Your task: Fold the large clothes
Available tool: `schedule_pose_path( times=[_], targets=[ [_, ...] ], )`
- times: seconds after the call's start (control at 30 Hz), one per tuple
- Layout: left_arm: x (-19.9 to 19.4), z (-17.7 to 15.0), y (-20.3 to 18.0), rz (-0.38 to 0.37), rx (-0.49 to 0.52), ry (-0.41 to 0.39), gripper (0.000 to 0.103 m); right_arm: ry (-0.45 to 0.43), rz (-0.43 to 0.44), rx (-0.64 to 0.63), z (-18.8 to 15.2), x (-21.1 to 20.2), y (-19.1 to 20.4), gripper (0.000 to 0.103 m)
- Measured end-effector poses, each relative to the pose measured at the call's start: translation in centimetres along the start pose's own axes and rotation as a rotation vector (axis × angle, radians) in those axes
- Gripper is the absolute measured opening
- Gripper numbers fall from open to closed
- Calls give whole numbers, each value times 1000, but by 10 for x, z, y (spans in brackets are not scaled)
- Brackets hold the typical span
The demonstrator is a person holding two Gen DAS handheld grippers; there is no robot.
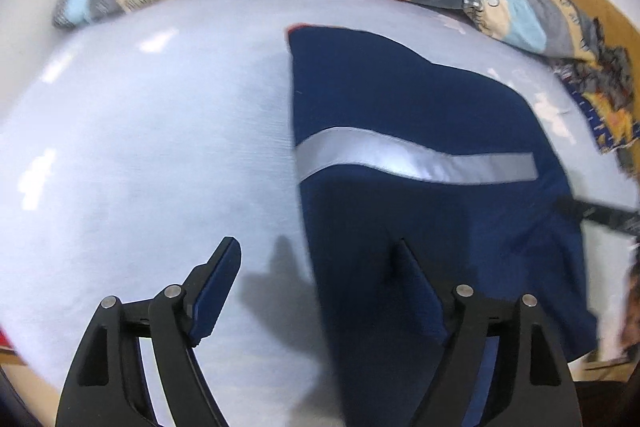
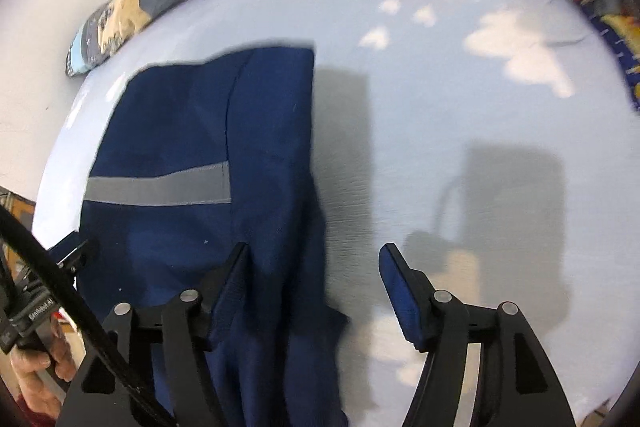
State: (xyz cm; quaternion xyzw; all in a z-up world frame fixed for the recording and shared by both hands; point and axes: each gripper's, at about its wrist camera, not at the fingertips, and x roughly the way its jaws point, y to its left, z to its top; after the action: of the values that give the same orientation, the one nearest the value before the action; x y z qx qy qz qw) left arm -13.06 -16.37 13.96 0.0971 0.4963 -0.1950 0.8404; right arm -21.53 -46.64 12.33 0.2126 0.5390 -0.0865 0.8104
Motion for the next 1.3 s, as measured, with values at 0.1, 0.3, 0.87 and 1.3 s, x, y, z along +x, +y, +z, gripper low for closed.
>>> schedule_pose_path(
  times=[0.1, 0.3, 0.87, 1.3],
  targets=[
    [-33, -23, -12, 78, 51, -85, 80, -73, -3, -116, -18, -32, 20, 45],
    [-80, -72, -39, -89, 150, -158, 80, -48, 238, -241, -70, -59, 60, 31],
    [-72, -49, -19, -159, 175, -120, 79, 24, 199, -118, -45, -31, 37, 14],
    [85, 153, -3, -40, 53, -54, 79, -49, 91, 45, 119, 63, 26, 20]
  ],
)
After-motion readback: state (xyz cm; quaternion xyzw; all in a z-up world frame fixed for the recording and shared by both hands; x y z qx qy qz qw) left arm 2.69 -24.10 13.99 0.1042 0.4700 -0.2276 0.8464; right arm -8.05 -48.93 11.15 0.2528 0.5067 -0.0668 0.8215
